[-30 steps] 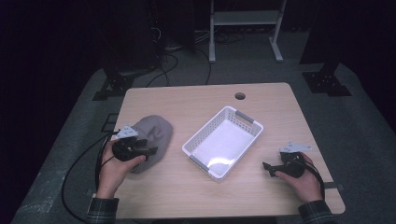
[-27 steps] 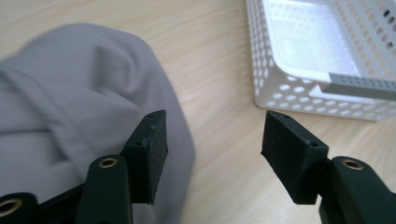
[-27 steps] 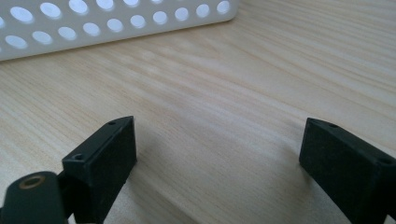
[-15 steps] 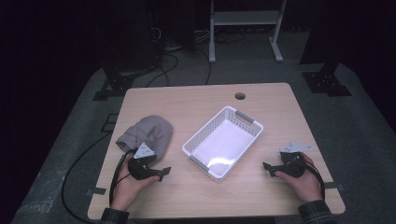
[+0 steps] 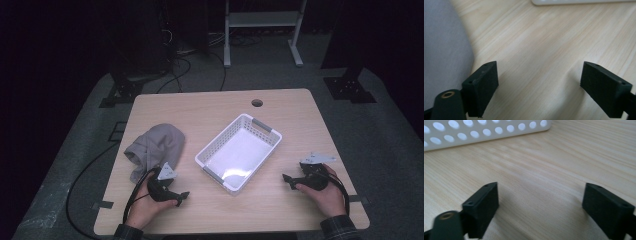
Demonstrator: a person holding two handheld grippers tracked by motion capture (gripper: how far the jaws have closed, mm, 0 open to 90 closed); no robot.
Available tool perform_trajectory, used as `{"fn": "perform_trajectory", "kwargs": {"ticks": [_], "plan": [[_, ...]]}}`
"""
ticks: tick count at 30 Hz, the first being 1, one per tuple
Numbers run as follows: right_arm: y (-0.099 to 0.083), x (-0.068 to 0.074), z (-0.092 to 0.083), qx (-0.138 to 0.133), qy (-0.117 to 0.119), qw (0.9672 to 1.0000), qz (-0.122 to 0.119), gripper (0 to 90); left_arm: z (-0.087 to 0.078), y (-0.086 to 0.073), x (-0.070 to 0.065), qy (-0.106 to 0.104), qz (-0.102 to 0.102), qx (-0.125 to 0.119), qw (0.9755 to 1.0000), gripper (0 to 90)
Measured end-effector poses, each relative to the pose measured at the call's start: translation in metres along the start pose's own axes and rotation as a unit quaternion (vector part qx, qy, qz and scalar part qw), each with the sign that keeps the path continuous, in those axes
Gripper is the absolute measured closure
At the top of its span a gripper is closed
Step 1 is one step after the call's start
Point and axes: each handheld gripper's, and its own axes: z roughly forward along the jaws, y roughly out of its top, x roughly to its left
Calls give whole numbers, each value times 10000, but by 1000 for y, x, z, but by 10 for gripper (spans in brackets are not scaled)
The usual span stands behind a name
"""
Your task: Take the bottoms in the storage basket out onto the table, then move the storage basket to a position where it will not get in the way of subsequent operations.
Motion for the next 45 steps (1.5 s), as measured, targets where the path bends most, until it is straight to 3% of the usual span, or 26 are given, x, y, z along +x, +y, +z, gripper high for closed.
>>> {"fn": "perform_trajectory", "kwargs": {"ticks": [2,9,14,22,26,33,45], "plan": [[1,0,-1,24,14,10000,-7,194,0,-1,-1,-4,47,-13,10000,106],[2,-2,-5,72,74,9999,98,225,6,-6,-4,-125,154,-220,9996,0],[5,-2,-14,3,2,9999,152,270,6,-8,-3,-164,195,-350,9991,0],[12,4,-33,-209,71,9995,229,403,7,-8,-3,-153,186,-348,9991,0],[18,11,-38,-309,181,9990,261,397,6,-8,-4,-122,154,-348,9992,0],[31,29,-34,-403,391,9983,122,331,6,-8,-5,-98,128,-350,9993,0],[54,49,-28,-565,647,9963,48,300,6,-8,-5,-100,127,-333,9993,0]]}}
